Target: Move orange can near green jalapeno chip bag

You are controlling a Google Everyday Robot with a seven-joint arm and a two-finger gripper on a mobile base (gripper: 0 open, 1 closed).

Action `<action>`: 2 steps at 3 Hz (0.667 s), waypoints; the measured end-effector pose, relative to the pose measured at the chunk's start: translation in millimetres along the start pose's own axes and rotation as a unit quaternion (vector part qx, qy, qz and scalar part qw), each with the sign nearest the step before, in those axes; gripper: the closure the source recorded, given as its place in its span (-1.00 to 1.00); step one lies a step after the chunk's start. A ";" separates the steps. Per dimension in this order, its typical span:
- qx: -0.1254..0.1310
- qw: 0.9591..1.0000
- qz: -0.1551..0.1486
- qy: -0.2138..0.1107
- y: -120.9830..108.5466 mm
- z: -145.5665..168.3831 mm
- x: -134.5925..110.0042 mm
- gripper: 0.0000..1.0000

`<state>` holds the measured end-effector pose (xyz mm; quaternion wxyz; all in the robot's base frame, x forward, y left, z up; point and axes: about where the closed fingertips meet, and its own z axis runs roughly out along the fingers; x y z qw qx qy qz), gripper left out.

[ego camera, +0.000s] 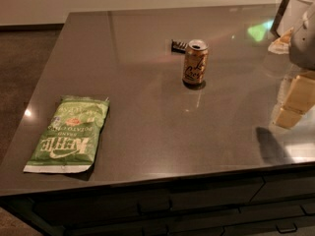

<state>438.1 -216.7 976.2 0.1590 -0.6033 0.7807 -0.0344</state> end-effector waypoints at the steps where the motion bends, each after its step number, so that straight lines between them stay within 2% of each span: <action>1: 0.000 1.000 0.000 0.000 0.0 0.0 0.0 -1.00; 2: 0.011 1.000 0.006 -0.005 -5.9 0.6 -2.9 -1.00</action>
Offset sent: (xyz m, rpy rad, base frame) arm 0.0155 0.0017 -0.0020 0.0198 -0.0326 -0.0334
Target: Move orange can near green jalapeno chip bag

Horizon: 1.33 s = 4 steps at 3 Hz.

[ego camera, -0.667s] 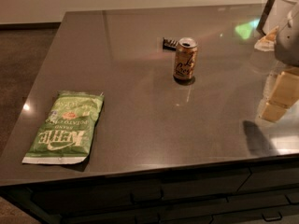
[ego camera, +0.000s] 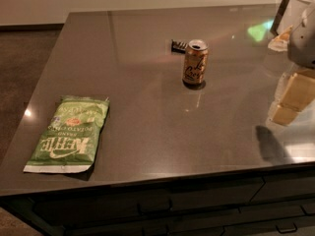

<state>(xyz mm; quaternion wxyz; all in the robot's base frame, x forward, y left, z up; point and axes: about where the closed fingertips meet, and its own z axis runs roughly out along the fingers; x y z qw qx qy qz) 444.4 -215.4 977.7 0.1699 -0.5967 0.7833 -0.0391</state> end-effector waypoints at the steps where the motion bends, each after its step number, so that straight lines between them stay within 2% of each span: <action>1: 0.024 0.999 0.031 -0.016 -27.5 11.9 -7.4 -1.00; 2: 0.045 0.995 0.077 -0.042 -64.9 26.7 -14.7 -1.00; 3: 0.067 0.987 0.126 -0.074 -103.4 37.9 -21.1 -1.00; 4: 0.074 0.980 0.157 -0.102 -129.9 49.5 -29.4 -1.00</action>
Offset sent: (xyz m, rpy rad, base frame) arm 0.1259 -0.0075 -0.0065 0.1970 -0.1391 -0.2567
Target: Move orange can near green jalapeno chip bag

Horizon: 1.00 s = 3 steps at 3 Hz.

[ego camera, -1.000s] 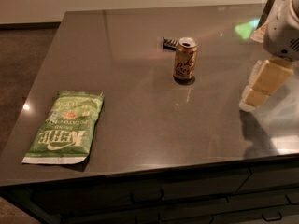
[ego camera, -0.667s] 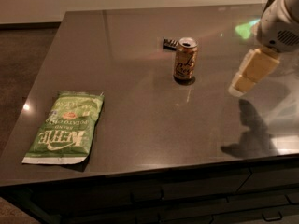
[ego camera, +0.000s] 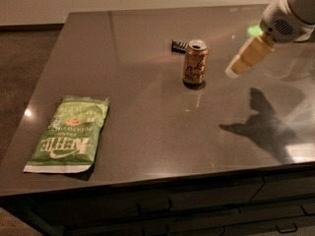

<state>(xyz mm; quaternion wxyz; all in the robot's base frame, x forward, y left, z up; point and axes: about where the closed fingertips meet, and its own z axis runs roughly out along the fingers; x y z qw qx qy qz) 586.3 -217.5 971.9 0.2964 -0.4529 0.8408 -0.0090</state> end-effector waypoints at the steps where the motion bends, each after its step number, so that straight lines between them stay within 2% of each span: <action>1: -0.008 0.999 0.032 -0.023 -12.8 26.0 -12.4 -1.00; 3: -0.036 0.996 0.061 -0.060 -12.8 75.9 -45.4 -1.00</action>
Offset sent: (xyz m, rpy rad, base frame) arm 0.0794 0.0524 -0.0420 0.2290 0.0179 -0.0437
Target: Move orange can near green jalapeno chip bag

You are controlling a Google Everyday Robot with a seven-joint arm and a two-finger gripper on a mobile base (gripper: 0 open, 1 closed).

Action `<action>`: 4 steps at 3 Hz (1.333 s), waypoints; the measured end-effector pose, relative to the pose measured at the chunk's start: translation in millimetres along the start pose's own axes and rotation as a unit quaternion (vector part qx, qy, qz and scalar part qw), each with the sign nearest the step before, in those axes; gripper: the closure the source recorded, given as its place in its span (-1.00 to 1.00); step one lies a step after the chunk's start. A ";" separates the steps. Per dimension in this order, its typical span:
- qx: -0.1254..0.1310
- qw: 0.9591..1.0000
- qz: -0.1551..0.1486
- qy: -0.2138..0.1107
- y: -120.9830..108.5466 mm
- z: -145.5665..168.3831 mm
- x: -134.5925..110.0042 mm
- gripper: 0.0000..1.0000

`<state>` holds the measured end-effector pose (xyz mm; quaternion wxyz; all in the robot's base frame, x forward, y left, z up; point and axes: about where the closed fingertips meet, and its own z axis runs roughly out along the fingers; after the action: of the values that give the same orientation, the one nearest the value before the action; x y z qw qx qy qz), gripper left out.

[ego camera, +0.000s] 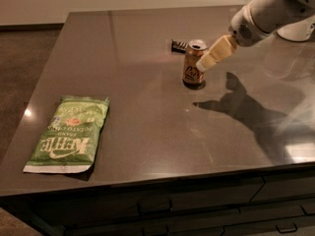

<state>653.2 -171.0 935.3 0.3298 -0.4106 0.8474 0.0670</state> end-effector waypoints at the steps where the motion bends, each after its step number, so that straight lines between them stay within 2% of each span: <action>1: -0.016 1.000 -0.001 -0.017 6.5 27.7 -20.6 -1.00; 2: -0.033 0.999 -0.004 -0.026 14.2 47.7 -33.5 -0.66; 3: -0.046 0.998 -0.009 -0.033 22.4 57.3 -40.2 -0.20; 4: -0.055 0.997 -0.023 -0.043 34.8 53.4 -45.1 0.26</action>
Offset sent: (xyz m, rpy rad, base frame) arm 0.0390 0.0687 -0.0245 0.0935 0.0067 0.0787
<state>674.5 -98.4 916.1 0.3439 -0.4443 0.8180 0.1235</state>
